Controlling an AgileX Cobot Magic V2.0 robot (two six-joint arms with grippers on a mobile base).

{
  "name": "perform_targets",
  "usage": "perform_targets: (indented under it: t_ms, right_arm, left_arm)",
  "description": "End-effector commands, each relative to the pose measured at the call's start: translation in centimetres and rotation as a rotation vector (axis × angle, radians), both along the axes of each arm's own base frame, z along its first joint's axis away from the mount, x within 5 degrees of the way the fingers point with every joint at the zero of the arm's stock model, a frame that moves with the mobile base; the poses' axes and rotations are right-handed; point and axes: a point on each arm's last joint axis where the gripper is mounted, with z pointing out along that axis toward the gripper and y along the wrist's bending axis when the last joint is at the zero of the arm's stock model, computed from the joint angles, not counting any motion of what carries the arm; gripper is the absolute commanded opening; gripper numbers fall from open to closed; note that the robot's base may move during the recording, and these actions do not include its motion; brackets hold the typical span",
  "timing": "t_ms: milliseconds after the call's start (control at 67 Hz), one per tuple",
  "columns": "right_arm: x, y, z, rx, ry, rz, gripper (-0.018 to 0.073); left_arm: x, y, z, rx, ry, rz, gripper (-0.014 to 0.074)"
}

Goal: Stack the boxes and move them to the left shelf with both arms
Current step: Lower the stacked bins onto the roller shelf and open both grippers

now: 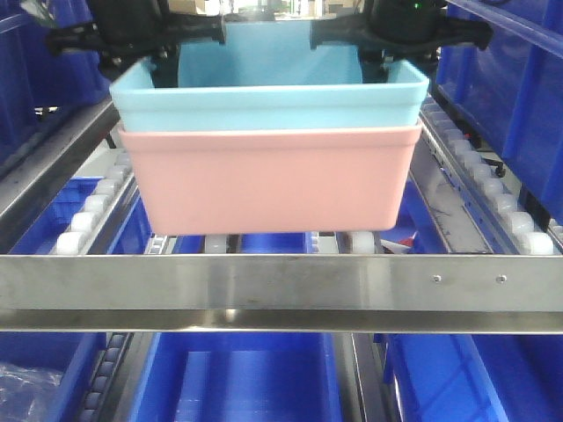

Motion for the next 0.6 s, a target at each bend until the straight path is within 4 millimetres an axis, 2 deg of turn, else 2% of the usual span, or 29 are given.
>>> perform_targets:
  t_ms: [0,179,239,299,328,433,493,582]
  right_arm:
    - [-0.1,-0.7,4.9,0.023,-0.194,0.022,0.0056]
    - [0.1,-0.7,4.4,0.017,-0.179,0.021,0.0062]
    - [0.1,-0.6,4.2,0.014,-0.172,0.02,0.0097]
    - [0.1,-0.7,4.0,0.007,-0.158,0.018,0.0179]
    - [0.1,-0.7,3.9,0.004,-0.151,0.017,0.0253]
    - [0.1,-0.7,3.9,0.005,-0.154,0.016,0.0483]
    - [0.1,-0.7,4.0,0.008,-0.161,0.017,0.0579]
    - [-0.1,-0.8,4.5,0.008,-0.16,0.013,0.0617]
  left_arm:
    - [-0.3,0.2,4.9,-0.088,-0.18,-0.012,-0.0004]
    - [-0.1,0.2,4.6,-0.086,-0.179,-0.015,0.0004]
    - [-0.1,0.2,4.7,-0.085,-0.181,-0.017,0.003]
    - [-0.1,0.1,4.7,-0.068,-0.199,-0.047,0.0094]
    - [0.0,0.1,4.8,-0.056,-0.208,-0.067,0.0143]
    - [0.0,0.1,5.4,-0.044,-0.233,-0.092,0.0382]
    - [0.0,0.1,5.7,-0.05,-0.242,-0.092,0.047]
    - [0.1,0.1,6.2,-0.054,-0.251,-0.089,0.0501]
